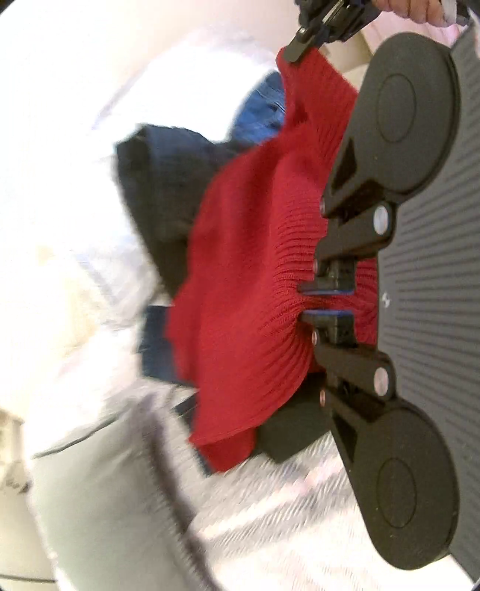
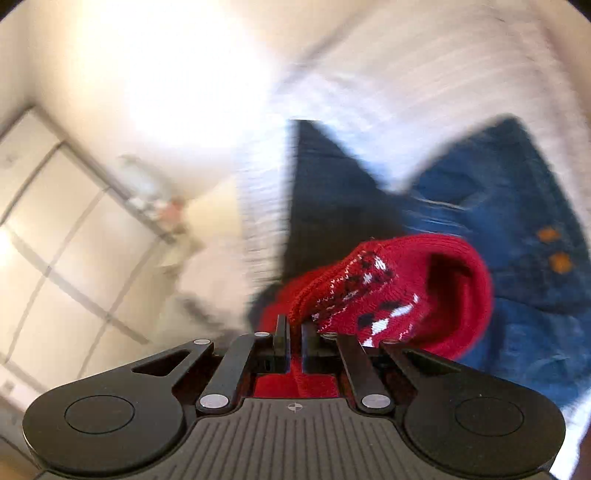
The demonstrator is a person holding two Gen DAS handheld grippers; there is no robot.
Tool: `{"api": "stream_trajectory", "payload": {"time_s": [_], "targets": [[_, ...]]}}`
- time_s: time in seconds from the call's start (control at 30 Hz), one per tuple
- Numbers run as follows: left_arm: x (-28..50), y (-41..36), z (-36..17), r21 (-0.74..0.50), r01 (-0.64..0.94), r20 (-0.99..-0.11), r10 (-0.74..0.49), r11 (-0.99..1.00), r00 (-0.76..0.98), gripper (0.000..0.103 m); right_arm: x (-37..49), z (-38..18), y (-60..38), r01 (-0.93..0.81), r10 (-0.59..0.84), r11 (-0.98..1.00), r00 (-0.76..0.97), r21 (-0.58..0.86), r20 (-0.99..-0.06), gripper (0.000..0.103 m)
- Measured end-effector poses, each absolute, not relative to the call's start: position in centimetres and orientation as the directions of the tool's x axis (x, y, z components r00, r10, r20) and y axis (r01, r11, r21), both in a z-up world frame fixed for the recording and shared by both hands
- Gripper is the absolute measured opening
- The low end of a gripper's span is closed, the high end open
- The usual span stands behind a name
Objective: Fold clothes
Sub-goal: 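Lift the red sweater with both grippers and lay it on open bedspread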
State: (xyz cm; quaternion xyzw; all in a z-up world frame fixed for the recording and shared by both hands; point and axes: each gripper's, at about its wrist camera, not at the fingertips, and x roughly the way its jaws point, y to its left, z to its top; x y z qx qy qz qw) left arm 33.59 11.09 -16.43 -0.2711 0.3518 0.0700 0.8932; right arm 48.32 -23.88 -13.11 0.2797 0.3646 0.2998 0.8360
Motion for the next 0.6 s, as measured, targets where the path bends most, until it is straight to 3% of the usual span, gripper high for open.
{"api": "stream_trajectory", "payload": {"time_s": [0.33,0.6], "targets": [[14.3,13.6,-4.4,-0.383,-0.415,-0.495,0.196,0.825,0.847,0.003,37.9,-1.3,-15.0,-0.681,0.948,0.287,0.305,0.673,-0.096,0.004],[-3.4,13.9,4.0,-0.373,-0.500,-0.366,0.371,0.782,0.853,0.002,26.2,6.5,-7.5,-0.789,0.992,-0.019,0.060,0.614,0.108,0.004]]}}
